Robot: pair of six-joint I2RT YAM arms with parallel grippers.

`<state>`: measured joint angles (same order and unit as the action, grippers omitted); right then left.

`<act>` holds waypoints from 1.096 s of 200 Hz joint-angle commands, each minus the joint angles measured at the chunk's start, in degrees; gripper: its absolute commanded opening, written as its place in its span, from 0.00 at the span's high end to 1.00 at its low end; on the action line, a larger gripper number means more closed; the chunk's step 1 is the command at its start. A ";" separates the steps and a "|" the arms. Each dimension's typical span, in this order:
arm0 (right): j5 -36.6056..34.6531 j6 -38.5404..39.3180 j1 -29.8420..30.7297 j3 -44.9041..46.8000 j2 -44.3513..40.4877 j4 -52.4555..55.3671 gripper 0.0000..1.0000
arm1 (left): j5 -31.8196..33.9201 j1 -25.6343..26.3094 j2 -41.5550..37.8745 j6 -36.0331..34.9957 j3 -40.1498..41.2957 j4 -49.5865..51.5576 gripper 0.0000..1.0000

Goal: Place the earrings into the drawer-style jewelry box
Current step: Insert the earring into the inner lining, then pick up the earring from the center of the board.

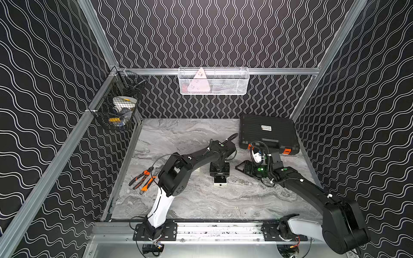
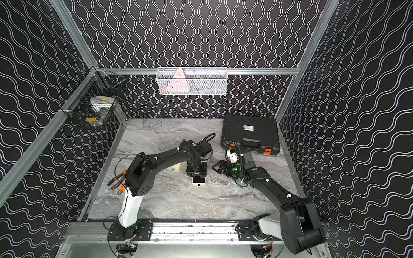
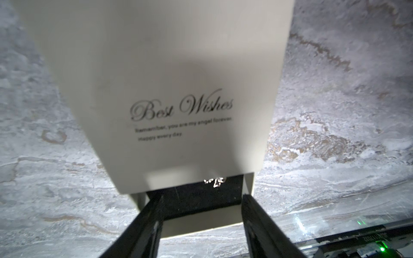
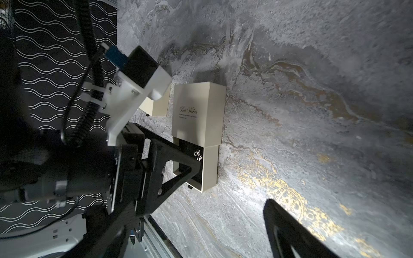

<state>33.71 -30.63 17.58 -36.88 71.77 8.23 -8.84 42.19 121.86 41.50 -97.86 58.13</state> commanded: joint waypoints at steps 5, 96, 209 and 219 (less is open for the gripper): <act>0.90 0.46 -0.01 -0.64 0.24 -0.51 0.07 | -0.71 0.08 -1.94 0.32 0.31 -1.36 0.38; -10.42 2.11 6.53 -0.39 -15.86 24.67 0.39 | -6.71 2.26 -28.41 3.79 24.12 -22.75 0.02; -35.71 -16.76 45.78 3.34 -7.00 23.93 0.74 | -8.53 4.30 -48.82 9.83 56.31 -34.84 0.01; -36.07 -16.74 46.13 3.09 -5.52 23.31 0.75 | -8.80 4.26 -48.43 10.03 56.79 -35.64 0.01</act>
<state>2.07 -44.56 62.59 -32.80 63.31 34.26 -16.75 46.41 73.28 49.87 -42.13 25.76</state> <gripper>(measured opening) 0.265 0.987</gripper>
